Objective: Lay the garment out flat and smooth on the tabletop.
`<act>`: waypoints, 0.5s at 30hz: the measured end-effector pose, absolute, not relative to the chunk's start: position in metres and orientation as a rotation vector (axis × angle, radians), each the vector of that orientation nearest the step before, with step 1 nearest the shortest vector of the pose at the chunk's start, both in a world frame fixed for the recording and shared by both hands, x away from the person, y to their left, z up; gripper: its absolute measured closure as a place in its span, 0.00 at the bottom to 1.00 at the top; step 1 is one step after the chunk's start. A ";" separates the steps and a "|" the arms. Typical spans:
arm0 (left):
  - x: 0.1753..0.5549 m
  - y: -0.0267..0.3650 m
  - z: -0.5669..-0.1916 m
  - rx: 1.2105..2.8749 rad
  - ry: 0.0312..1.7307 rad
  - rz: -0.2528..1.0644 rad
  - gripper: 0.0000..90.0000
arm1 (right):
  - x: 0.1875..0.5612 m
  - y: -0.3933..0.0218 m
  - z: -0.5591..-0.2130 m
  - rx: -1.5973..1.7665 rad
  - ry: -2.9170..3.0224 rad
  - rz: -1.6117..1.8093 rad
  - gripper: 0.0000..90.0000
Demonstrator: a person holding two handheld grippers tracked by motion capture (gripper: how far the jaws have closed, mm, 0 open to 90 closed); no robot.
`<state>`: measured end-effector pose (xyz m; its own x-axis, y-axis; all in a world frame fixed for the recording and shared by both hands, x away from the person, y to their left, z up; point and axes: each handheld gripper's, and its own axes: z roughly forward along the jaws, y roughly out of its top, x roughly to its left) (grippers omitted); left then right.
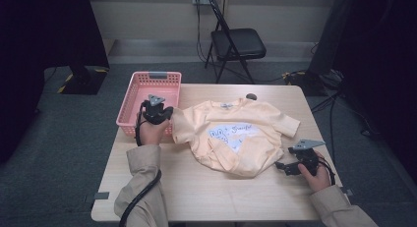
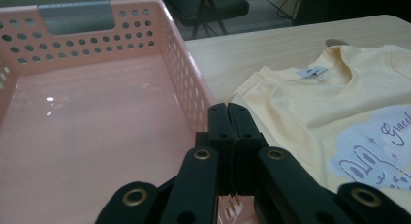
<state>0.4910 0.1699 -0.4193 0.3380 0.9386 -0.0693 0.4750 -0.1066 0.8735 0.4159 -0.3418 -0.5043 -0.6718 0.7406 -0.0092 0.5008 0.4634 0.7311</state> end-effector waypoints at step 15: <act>0.484 0.170 -0.426 1.656 1.301 0.659 0.76 | 0.416 -0.340 -0.504 1.048 2.395 1.035 0.10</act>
<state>0.4842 0.1698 -0.4257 0.3044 0.9453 -0.1172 0.4650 -0.0401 0.8844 0.4157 -0.3405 -0.5044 -0.6758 0.7371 -0.0088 0.4985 0.4658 0.7311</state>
